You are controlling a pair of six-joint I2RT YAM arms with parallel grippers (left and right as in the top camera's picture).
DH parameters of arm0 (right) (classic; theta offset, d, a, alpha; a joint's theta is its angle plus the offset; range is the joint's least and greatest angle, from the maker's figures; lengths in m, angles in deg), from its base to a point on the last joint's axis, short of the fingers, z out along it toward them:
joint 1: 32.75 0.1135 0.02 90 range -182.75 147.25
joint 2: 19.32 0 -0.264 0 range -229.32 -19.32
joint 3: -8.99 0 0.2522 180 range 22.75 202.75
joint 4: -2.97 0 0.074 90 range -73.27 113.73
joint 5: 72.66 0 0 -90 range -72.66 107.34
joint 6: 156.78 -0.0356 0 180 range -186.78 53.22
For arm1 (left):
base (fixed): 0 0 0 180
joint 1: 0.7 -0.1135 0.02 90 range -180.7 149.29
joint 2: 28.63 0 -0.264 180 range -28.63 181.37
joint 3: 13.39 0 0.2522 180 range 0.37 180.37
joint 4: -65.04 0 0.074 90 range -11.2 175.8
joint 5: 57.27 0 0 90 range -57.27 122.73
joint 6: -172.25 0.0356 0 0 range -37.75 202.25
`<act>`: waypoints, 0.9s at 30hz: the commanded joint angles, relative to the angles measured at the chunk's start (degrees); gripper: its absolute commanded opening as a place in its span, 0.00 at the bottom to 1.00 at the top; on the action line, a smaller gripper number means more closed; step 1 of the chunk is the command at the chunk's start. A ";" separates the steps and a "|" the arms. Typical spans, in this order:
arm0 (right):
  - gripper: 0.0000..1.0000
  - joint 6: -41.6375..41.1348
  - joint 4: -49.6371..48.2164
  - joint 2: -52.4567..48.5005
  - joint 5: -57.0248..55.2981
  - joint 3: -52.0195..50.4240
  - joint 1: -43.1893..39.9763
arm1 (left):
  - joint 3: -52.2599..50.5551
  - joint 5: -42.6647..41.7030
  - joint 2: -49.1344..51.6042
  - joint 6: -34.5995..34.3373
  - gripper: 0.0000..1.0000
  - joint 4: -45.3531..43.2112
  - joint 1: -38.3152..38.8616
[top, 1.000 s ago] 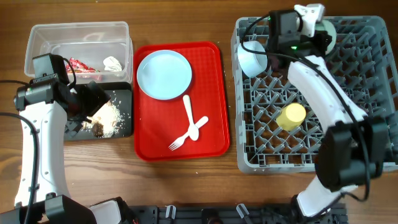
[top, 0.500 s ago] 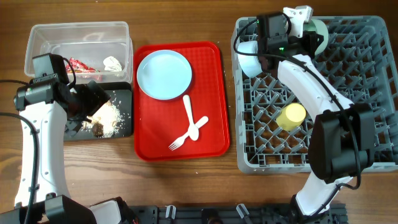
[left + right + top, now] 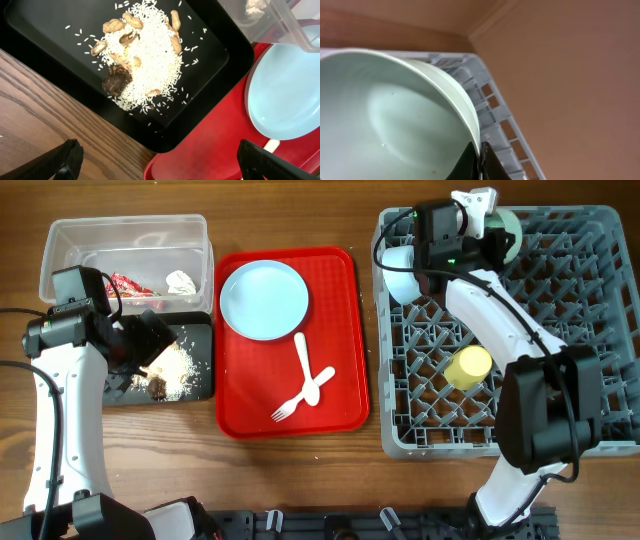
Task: Sort waste into correct bins and load items into the dishwasher rack
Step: 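Carry the green bowl to the rack's back edge and release, then grasp the white spoon with the right gripper and place it in the rack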
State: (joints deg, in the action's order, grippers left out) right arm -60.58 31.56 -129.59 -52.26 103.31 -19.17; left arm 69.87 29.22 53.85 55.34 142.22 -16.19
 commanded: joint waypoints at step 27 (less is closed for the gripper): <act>0.64 -23.82 34.05 24.72 81.83 -0.37 8.02 | 0.17 -0.50 -0.83 -0.55 1.00 -0.17 -0.28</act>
State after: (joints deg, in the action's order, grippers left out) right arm -78.13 63.58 -107.10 11.54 103.35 -14.12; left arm 69.87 29.22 53.85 55.34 142.09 -16.19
